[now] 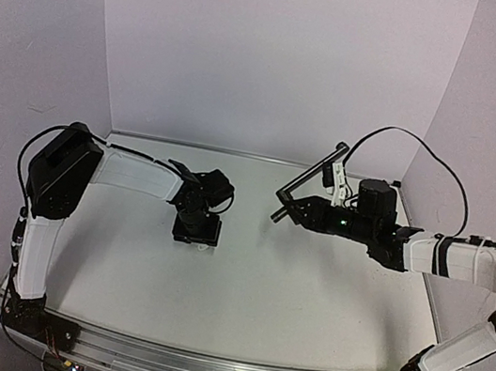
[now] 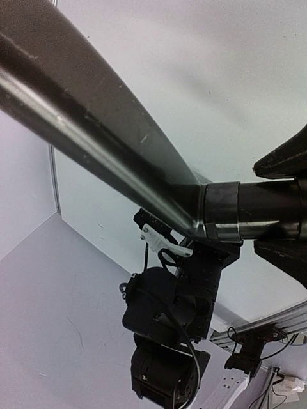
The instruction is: Install the water faucets
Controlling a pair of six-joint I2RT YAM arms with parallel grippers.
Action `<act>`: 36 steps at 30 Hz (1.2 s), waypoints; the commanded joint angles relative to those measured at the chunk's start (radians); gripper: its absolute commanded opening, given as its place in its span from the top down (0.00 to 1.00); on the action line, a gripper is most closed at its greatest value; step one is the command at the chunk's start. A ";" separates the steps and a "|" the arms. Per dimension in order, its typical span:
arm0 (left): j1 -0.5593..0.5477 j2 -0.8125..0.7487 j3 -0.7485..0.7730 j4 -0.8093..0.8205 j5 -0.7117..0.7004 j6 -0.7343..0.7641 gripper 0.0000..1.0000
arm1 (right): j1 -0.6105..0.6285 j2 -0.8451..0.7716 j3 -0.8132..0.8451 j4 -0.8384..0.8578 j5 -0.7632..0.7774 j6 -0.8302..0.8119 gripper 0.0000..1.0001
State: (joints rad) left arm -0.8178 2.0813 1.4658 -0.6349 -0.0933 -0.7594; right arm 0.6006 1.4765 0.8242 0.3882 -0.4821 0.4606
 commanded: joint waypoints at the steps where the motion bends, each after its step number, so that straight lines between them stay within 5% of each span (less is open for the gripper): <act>1: -0.004 -0.014 0.004 -0.002 -0.053 -0.004 0.40 | -0.003 -0.045 0.015 0.115 -0.013 -0.011 1.00; 10: -0.001 -0.053 -0.028 0.056 -0.046 0.052 0.75 | -0.004 -0.042 0.015 0.113 -0.021 -0.028 1.00; 15: 0.032 -0.198 -0.157 0.232 0.181 0.156 0.96 | -0.004 -0.018 0.061 0.020 -0.142 -0.202 1.00; 22: 0.105 -0.428 -0.350 0.530 0.805 0.360 1.00 | 0.010 -0.038 0.140 -0.190 -0.419 -0.692 1.00; 27: 0.179 -0.504 -0.482 0.880 1.237 0.247 1.00 | 0.029 -0.061 0.235 -0.235 -0.570 -0.913 1.00; 32: 0.187 -0.511 -0.498 1.074 1.412 0.151 1.00 | 0.070 -0.034 0.385 -0.274 -0.608 -1.027 1.00; 36: 0.189 -0.517 -0.457 0.982 1.460 0.216 1.00 | 0.076 0.008 0.516 -0.346 -0.633 -1.121 1.00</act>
State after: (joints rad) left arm -0.6292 1.5907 0.9672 0.2908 1.1953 -0.5749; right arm 0.6716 1.4791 1.1795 0.0403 -1.0228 -0.5000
